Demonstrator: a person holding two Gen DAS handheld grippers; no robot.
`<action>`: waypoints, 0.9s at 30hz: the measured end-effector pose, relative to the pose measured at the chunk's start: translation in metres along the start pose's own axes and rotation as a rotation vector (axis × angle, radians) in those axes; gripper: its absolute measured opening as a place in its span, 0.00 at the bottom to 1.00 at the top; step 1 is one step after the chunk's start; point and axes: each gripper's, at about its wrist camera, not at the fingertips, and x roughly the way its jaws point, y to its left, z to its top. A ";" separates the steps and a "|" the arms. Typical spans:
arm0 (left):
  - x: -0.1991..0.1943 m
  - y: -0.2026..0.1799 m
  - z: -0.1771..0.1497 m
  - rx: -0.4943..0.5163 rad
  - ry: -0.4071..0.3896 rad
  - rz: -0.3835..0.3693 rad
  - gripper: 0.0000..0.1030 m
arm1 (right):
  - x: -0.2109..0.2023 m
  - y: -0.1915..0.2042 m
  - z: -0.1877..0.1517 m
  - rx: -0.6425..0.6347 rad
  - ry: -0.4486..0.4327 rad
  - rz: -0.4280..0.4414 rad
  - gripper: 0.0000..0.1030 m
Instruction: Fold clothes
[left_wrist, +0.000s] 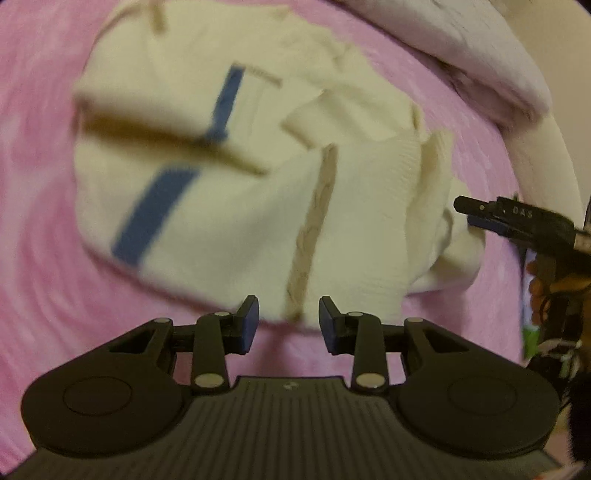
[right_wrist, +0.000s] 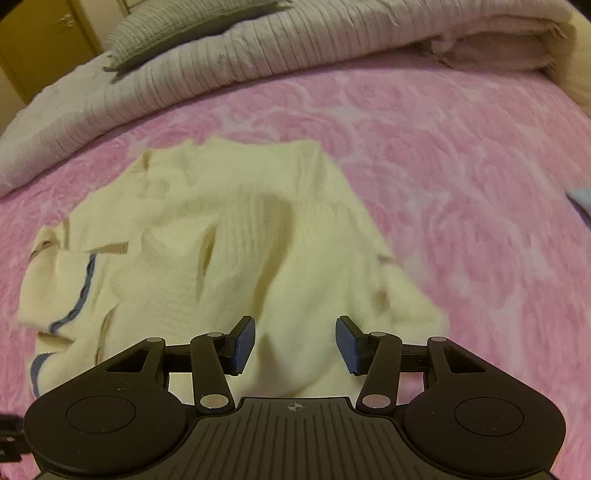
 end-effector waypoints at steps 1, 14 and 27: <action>0.005 0.002 -0.003 -0.049 0.008 -0.011 0.29 | 0.001 -0.003 0.001 -0.007 -0.006 0.011 0.48; 0.032 0.045 -0.046 -0.679 -0.194 -0.188 0.30 | 0.006 -0.032 0.009 -0.091 -0.103 0.117 0.48; -0.032 0.037 -0.042 -0.516 -0.344 -0.223 0.06 | -0.020 -0.048 0.002 -0.195 -0.231 0.210 0.09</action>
